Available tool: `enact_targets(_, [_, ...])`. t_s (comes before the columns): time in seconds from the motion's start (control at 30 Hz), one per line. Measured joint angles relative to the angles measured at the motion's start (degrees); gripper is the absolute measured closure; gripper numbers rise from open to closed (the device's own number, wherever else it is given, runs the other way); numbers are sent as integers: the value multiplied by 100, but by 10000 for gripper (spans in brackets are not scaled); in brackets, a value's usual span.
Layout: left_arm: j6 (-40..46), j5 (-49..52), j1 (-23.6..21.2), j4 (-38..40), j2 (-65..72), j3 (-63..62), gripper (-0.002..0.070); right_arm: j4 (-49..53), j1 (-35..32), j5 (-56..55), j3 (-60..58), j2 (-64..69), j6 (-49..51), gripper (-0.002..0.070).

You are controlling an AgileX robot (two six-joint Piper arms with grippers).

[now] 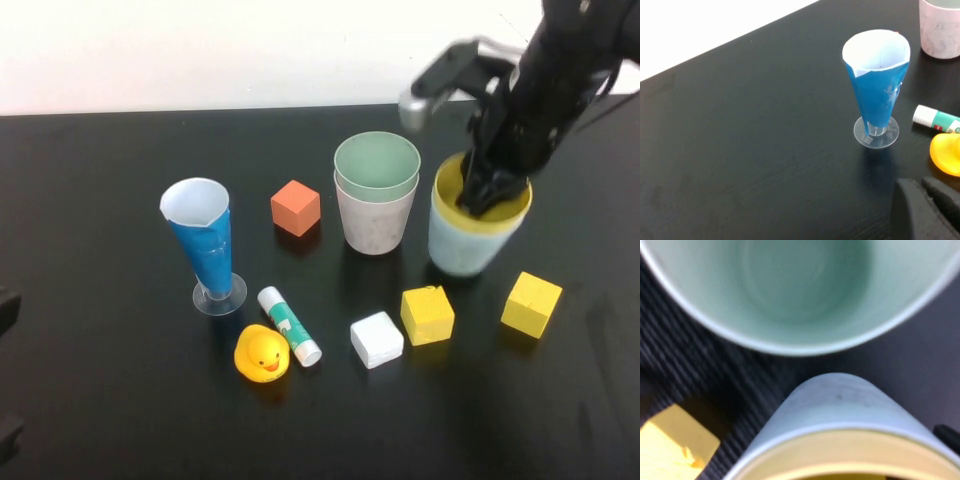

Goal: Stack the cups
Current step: Pick up the blue cup, then place the blue cup on the green cup

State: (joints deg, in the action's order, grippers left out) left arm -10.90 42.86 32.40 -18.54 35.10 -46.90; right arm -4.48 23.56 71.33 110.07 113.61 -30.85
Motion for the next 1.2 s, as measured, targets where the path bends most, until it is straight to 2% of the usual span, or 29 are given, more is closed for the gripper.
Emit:
enact_targets(0.23, [0, 86, 0, 0, 0, 0, 675, -98, 0, 0, 900, -637, -25, 592])
enact_targets(0.43, [0, 91, 0, -36, 0, 0, 675, -1089, 24, 8, 1463, -905, -656, 592])
enact_targets(1.03, [0, 127, 0, -48, 0, 136, 675, -1185, 91, -136, 1500, 337, -576, 592])
enact_targets(1.13, [0, 127, 0, -48, 0, 185, 675, -1181, 91, -172, 1500, 364, -564, 543])
enact_targets(1.2, [-10, 127, 0, -48, 0, 186, 675, -1181, 91, -231, 1500, 373, -496, 456])
